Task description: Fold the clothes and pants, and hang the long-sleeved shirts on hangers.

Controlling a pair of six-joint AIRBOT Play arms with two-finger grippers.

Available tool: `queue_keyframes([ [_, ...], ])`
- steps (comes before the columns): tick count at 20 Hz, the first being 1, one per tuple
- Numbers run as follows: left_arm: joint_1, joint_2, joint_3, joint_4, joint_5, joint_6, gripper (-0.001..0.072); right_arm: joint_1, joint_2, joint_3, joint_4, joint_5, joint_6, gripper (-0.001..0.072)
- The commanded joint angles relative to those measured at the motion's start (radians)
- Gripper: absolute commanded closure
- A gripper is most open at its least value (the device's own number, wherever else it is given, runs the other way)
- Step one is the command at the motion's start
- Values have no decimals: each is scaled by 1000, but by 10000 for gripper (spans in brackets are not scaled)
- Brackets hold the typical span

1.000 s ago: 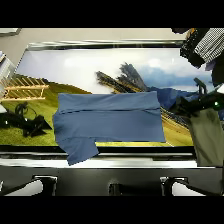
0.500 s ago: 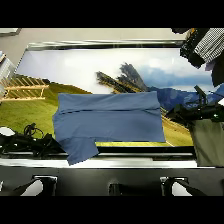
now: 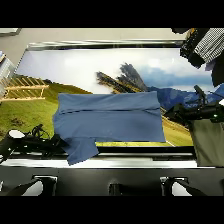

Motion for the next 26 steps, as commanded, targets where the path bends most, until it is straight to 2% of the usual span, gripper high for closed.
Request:
queue_keyframes([
  [1, -64, -24, -5, -3, 51, 1, 351, -1, 0, 0, 6, 12, 0, 302],
  [2, -74, -24, -5, -3, 50, 1, 352, -1, 0, 0, 6, 16, 0, 302],
  [3, -79, -24, -5, -2, 50, 1, 397, -1, 0, 0, 6, 25, 0, 302],
  [5, -81, -24, -5, -2, 50, 2, 697, -1, 7, 0, 19, 39, -10, 306],
  [12, -80, -23, -4, -2, 26, 28, 693, -159, 20, -14, -23, 29, -6, 307],
  [14, -80, -23, -4, -2, 18, 28, 693, -161, -16, -61, -69, 25, -21, 249],
  [16, -80, -23, -4, -2, 18, 28, 693, -161, -62, -136, -68, 13, -50, 232],
  [23, -80, -23, -4, -2, 17, 27, 692, -161, -83, -332, -74, -169, -153, 234],
  [26, -80, -23, -4, -2, 17, 26, 693, -161, -83, -380, -74, -205, -170, 234],
])
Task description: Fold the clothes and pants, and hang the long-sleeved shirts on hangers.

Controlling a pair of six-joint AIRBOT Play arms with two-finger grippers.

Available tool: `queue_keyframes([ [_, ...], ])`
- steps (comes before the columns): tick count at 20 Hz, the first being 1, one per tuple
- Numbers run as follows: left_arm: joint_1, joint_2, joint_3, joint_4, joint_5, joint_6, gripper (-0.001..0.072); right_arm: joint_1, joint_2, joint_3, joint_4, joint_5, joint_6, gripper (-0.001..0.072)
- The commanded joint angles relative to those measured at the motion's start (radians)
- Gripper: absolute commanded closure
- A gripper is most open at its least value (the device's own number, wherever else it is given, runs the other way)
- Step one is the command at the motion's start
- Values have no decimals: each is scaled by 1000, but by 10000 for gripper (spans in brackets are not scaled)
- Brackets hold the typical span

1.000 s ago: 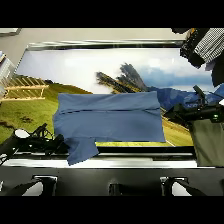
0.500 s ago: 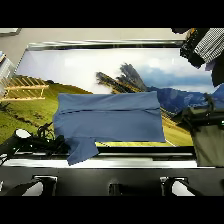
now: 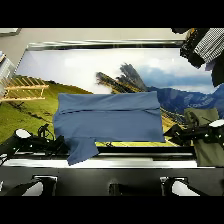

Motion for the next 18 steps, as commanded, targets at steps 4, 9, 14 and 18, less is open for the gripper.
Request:
queue_keyframes([
  [4, -1, 0, 1, -2, -1, -3, 693, 0, -2, -106, 55, -80, -74, 249],
  [9, 1, 6, 20, -2, -18, -2, 693, 0, 2, -113, 131, -101, -98, 626],
  [14, 1, 87, 145, 87, -187, -97, 694, 0, 139, -113, 74, 29, -17, 687],
  [18, 1, 259, 183, 187, -333, -223, 694, 0, 360, -113, -77, 137, 152, 687],
])
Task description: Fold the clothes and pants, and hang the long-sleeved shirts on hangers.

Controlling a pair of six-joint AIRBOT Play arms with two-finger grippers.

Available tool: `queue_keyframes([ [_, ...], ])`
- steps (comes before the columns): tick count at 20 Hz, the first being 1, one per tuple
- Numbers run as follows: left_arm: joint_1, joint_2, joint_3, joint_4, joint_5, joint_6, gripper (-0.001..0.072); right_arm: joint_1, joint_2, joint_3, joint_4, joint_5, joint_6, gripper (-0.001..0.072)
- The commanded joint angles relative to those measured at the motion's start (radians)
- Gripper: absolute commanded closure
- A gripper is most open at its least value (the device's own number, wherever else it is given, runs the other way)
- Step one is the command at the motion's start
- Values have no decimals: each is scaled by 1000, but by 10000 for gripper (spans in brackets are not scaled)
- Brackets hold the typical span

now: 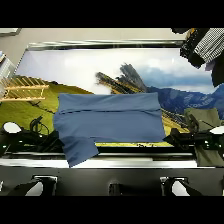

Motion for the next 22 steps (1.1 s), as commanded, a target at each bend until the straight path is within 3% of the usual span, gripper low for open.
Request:
queue_keyframes([
  [1, 1, 147, 32, 92, -163, -144, 694, 0, 192, 0, -140, 109, 176, 687],
  [4, 1, 221, 47, 84, -254, -192, 694, 0, 306, 0, -162, 161, 195, 687],
  [8, -1, 103, 164, 60, -164, -124, 695, 0, 267, 18, -86, 64, 148, 687],
  [11, -1, -116, 317, 33, -101, -26, 695, 21, 135, 104, 19, -38, 77, 688],
  [13, -1, -264, 436, 29, -98, 16, 694, 146, 19, 200, 19, -106, 66, 688],
  [17, -2, -501, 687, 29, -90, 23, 694, 331, -211, 429, -106, -245, 206, 687],
  [22, -19, -734, 967, 28, -95, 22, 694, 336, -400, 596, -88, -254, 223, 687],
])
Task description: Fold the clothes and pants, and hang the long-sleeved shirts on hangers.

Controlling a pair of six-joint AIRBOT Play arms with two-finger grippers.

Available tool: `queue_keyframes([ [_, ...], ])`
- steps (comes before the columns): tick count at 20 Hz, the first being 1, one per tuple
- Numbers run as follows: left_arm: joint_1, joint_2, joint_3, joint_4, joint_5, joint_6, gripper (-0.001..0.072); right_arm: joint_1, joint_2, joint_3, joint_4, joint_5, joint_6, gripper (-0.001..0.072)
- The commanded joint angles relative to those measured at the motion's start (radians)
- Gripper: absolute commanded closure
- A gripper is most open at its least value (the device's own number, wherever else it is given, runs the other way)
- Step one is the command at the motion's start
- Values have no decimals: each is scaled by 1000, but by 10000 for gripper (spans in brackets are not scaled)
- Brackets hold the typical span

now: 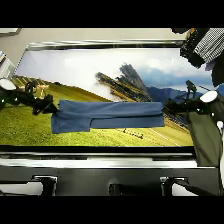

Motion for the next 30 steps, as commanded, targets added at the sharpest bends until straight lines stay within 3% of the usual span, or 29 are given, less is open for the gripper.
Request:
queue_keyframes([
  [1, -15, -173, 197, -1, -1, 6, 695, 21, -123, 90, -5, -40, 24, 687],
  [7, -53, -361, 418, 5, -51, -6, 695, 21, -163, 90, -5, -114, 21, 687],
  [13, -58, -421, 433, 11, -16, -24, 691, 21, -207, 106, 8, -168, 21, 685],
  [14, -59, -421, 433, 11, -11, -24, 688, 21, -216, 113, 11, -158, 24, 636],
  [15, -58, -417, 434, 11, -9, -24, 641, 18, -217, 118, 16, -145, 26, 500],
  [17, -55, -404, 456, 12, -30, -24, 508, -12, -212, 173, 2, -49, 28, 430],
  [18, -52, -393, 475, 15, -51, -24, 507, -43, -212, 208, -1, 2, 27, 355],
  [23, -56, -274, 527, 92, -89, -24, 507, -195, -233, 224, 32, 198, -73, 276],
  [24, -55, -247, 527, 93, -90, -24, 508, -194, -246, 210, 50, 211, -103, 238],
  [30, -56, -166, 527, 94, -105, -24, 508, -192, -355, 159, 222, 202, -191, 224],
])
